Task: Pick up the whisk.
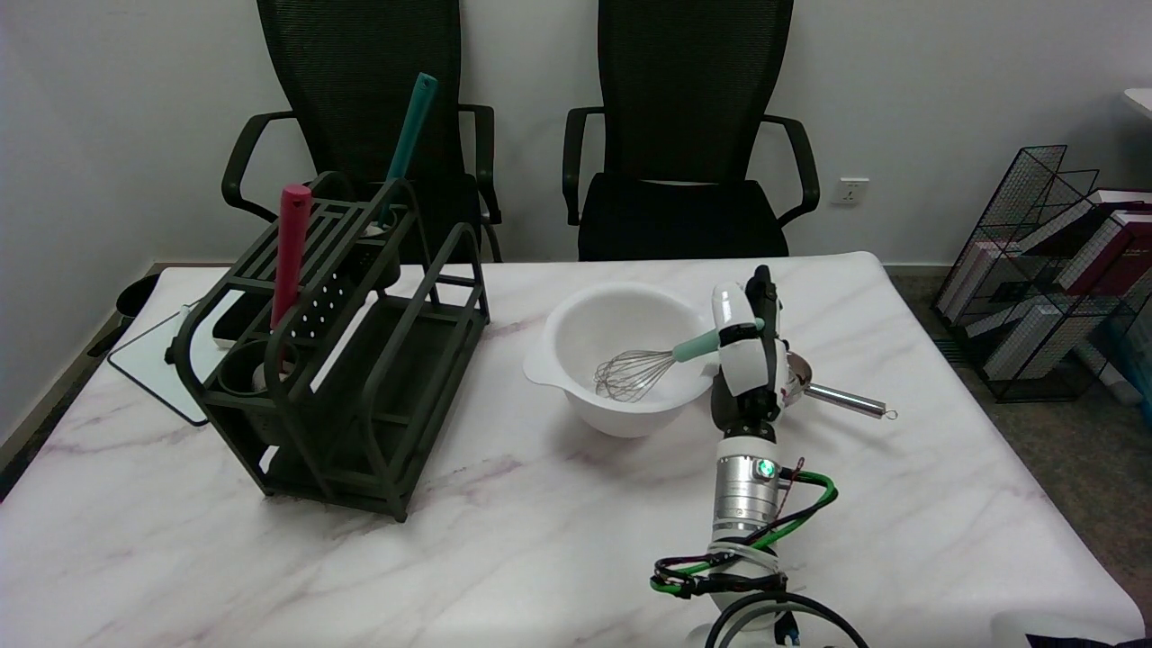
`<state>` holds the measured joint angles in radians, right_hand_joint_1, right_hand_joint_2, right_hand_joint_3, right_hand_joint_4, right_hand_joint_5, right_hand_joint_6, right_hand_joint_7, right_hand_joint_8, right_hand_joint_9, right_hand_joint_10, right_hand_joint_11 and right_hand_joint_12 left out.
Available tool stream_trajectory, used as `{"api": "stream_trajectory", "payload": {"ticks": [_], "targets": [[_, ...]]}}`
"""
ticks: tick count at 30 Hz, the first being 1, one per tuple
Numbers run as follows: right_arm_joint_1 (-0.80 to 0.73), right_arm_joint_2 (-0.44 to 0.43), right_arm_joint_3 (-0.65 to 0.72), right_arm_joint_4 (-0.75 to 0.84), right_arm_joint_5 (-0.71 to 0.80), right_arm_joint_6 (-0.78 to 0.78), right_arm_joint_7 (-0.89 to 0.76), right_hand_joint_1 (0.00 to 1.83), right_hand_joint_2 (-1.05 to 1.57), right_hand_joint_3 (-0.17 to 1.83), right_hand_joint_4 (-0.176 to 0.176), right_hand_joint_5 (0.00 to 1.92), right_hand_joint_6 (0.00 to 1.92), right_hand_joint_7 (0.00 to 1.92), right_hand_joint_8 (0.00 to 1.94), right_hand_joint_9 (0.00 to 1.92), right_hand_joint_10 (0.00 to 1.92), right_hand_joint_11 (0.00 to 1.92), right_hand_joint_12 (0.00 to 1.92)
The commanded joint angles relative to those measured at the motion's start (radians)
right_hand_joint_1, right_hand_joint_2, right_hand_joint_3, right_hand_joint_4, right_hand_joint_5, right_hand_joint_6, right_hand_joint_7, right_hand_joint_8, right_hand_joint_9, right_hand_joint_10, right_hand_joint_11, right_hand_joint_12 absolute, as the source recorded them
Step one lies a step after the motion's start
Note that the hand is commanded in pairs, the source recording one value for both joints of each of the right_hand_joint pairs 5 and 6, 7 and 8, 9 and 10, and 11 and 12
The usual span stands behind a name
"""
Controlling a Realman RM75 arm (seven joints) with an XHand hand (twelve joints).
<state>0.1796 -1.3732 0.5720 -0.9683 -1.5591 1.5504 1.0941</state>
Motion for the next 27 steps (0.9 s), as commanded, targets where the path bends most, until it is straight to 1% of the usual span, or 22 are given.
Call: {"api": "stream_trajectory", "payload": {"ticks": [1,9,13,17,21,27], "targets": [[0.011,0.004,0.004,-0.005,0.018,-0.035,0.079,0.60,0.80,0.62,0.000,0.00,0.00,0.00,0.00,0.13,0.13,0.13,0.13],[0.011,0.007,0.006,-0.005,0.030,-0.035,0.081,0.60,0.85,0.62,0.000,0.00,0.00,0.00,0.00,0.18,0.18,0.18,0.18],[0.011,0.008,0.010,-0.005,0.030,-0.035,0.082,0.61,0.90,0.62,0.000,0.00,0.00,0.04,0.04,0.36,0.36,0.30,0.30],[0.015,0.010,0.011,-0.002,0.032,-0.035,0.082,0.61,0.95,0.61,0.000,0.00,0.00,0.11,0.11,0.44,0.44,0.39,0.39],[0.022,0.011,0.011,0.003,0.033,-0.038,0.082,0.62,0.96,0.64,0.000,0.00,0.00,0.19,0.19,0.47,0.47,0.42,0.42],[0.031,0.021,0.013,0.003,0.033,-0.050,0.082,0.62,0.96,0.68,0.000,0.00,0.00,0.24,0.24,0.49,0.49,0.43,0.43]]}}
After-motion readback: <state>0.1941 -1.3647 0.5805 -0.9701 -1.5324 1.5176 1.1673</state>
